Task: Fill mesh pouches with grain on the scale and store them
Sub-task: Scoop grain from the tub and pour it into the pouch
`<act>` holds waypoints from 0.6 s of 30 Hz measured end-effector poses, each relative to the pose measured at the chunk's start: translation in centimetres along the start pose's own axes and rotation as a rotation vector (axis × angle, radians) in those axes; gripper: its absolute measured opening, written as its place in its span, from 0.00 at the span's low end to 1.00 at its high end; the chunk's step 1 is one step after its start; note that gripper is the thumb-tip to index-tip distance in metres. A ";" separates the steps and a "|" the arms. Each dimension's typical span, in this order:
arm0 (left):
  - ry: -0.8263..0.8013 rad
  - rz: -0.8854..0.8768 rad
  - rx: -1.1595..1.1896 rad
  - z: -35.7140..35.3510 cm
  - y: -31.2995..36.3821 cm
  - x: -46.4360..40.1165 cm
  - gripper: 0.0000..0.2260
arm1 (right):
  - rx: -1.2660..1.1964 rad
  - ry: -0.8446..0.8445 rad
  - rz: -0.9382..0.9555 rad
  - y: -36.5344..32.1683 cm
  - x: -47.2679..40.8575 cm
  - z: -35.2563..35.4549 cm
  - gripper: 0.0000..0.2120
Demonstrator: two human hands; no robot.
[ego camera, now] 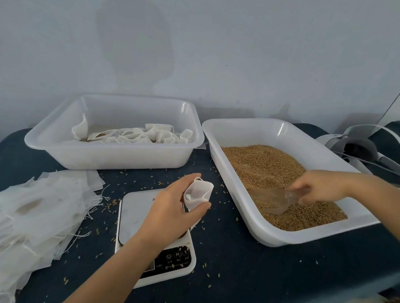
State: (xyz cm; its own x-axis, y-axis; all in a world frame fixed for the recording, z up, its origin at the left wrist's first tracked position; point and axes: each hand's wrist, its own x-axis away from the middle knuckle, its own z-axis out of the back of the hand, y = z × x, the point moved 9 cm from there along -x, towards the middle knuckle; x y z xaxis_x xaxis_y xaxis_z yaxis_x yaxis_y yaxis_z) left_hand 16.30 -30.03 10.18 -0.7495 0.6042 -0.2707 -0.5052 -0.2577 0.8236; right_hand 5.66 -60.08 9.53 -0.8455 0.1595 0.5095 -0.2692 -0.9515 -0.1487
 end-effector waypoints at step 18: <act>-0.018 0.010 0.009 -0.4 0.3 -0.2 0.23 | -0.305 0.089 -0.015 3.9 2.7 0.1 0.16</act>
State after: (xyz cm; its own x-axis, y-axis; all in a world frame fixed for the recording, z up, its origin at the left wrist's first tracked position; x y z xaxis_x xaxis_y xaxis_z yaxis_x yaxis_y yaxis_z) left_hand 16.11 -30.48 10.31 -0.7464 0.6153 -0.2536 -0.4938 -0.2566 0.8309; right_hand 2.42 -63.39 10.42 -0.8740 0.2081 0.4392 -0.3961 -0.8286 -0.3956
